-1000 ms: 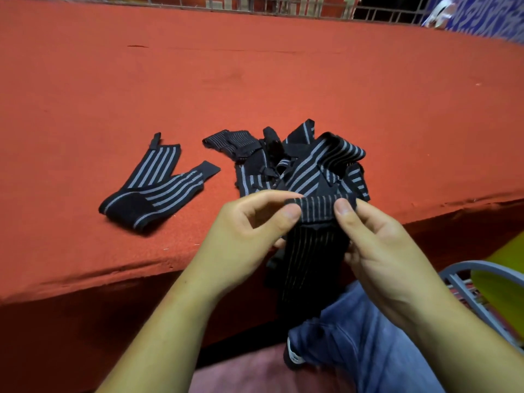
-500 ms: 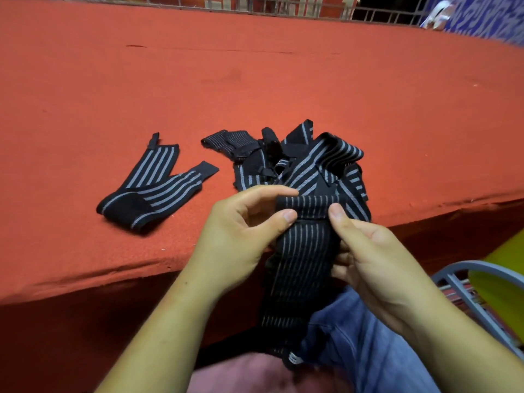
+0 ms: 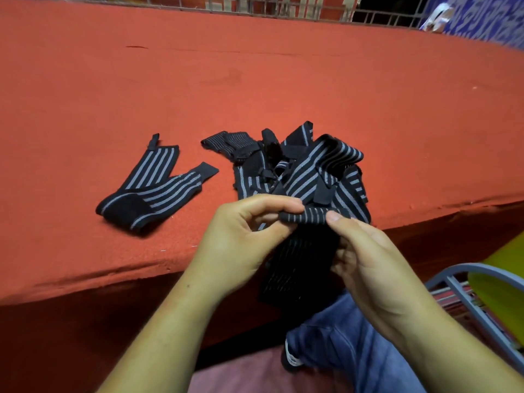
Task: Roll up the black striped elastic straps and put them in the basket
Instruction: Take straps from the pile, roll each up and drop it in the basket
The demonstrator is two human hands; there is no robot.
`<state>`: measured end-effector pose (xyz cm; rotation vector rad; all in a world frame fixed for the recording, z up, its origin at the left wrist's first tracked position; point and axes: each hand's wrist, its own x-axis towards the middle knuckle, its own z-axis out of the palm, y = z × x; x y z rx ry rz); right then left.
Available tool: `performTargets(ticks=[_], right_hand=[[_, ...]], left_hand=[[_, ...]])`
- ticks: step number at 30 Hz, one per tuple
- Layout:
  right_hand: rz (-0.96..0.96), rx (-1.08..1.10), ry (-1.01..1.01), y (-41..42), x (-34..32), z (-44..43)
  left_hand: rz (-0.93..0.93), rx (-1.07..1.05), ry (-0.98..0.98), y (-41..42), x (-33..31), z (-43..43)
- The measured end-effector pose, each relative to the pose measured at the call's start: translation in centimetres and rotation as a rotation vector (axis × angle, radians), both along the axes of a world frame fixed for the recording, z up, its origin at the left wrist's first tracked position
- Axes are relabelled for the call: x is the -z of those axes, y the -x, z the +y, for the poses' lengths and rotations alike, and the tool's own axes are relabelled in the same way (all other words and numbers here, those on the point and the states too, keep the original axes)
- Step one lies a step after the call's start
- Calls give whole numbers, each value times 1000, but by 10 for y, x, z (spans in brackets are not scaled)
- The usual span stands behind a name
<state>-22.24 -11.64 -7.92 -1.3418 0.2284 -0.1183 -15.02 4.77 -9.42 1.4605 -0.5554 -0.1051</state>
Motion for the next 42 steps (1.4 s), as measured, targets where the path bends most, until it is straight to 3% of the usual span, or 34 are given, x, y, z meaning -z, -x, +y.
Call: performTargets(ticks=[6, 13, 19, 25, 32, 37, 42], right_hand=[[17, 48, 70, -1, 5, -6], [-23, 46, 161, 1, 10, -7], [-55, 151, 130, -3, 11, -16], [-92, 324, 233, -4, 21, -29], [-84, 234, 72, -3, 13, -20], [-88, 60, 202, 3, 10, -13], [-101, 61, 211, 4, 6, -11]], left_hand=[[-5, 79, -109, 1, -1, 3], [15, 23, -124, -2, 5, 2], [33, 27, -89, -4, 5, 4], [53, 22, -50, -3, 3, 6], [74, 11, -30, -2, 2, 5], [94, 35, 15, -4, 5, 4], [124, 36, 19, -1, 1, 3]])
